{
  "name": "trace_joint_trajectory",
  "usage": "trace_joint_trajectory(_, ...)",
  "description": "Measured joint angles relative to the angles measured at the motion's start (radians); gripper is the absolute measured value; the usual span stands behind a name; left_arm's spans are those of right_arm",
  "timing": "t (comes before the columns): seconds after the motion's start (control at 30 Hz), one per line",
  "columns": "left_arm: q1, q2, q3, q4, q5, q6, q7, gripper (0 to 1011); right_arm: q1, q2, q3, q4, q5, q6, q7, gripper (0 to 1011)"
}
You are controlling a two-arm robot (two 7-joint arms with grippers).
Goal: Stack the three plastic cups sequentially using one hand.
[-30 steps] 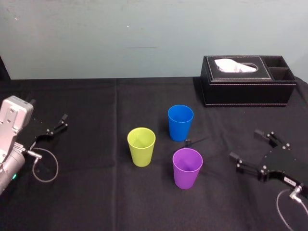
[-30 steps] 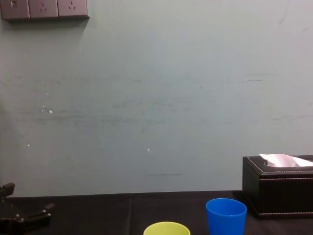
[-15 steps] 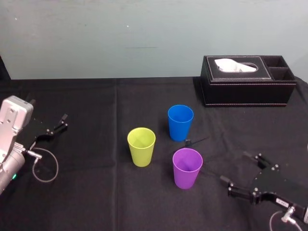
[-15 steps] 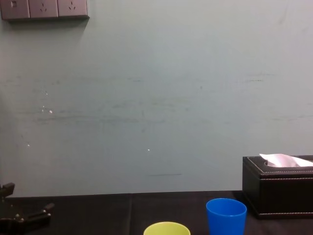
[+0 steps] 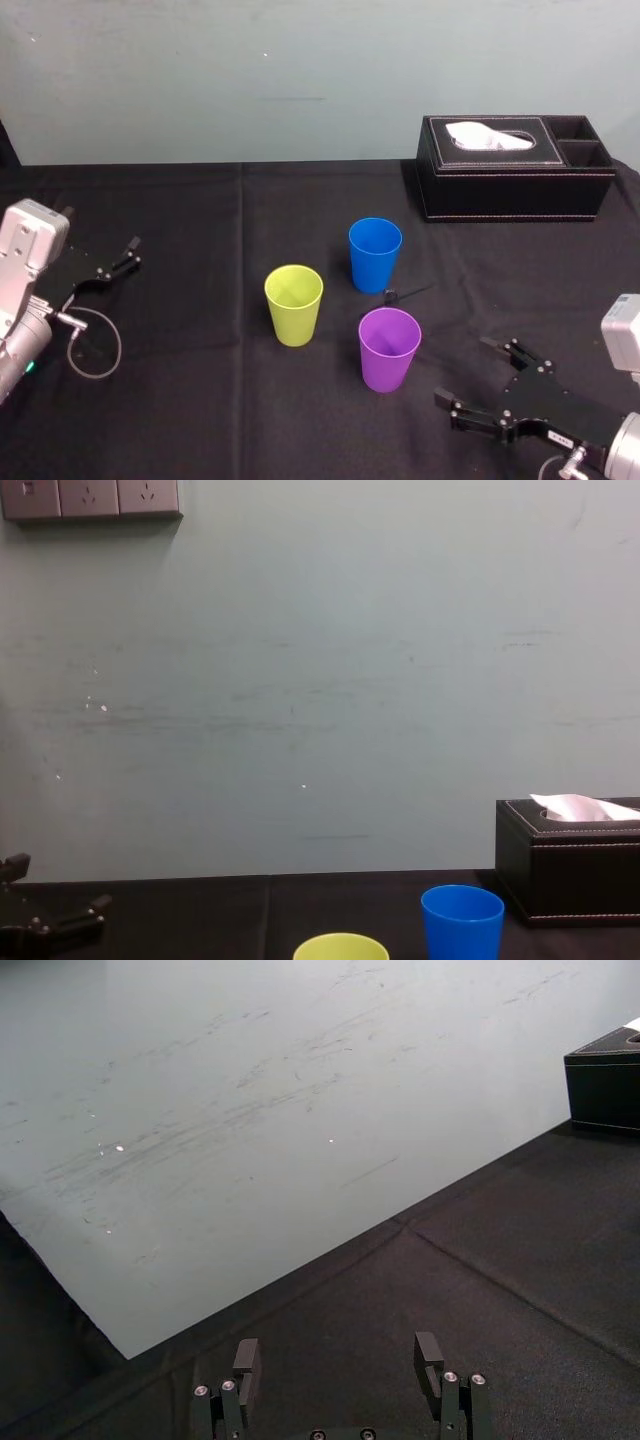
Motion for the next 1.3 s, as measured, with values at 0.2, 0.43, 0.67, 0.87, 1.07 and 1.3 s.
trace_joint_trajectory(0.2,0.0,0.0,0.0,0.0,0.0,0.0,0.0,1010,0.02,-0.031,-0.015,0.019,-0.028,0.01,0.01,1004)
trace_joint_trajectory(0.43,0.0,0.0,0.0,0.0,0.0,0.0,0.0,1010,0.031,-0.054,-0.026,0.031,-0.051,0.019,0.02,1003)
trace_joint_trajectory(0.67,0.0,0.0,0.0,0.0,0.0,0.0,0.0,1010,0.048,-0.08,-0.035,0.046,-0.072,0.026,0.027,1003)
trace_joint_trajectory(0.87,0.0,0.0,0.0,0.0,0.0,0.0,0.0,1010,0.064,-0.099,-0.044,0.06,-0.082,0.033,0.029,1003)
trace_joint_trajectory(1.07,0.0,0.0,0.0,0.0,0.0,0.0,0.0,1010,0.087,-0.121,-0.057,0.08,-0.096,0.041,0.029,1003)
trace_joint_trajectory(1.3,0.0,0.0,0.0,0.0,0.0,0.0,0.0,1010,0.107,-0.138,-0.069,0.096,-0.105,0.049,0.029,1003)
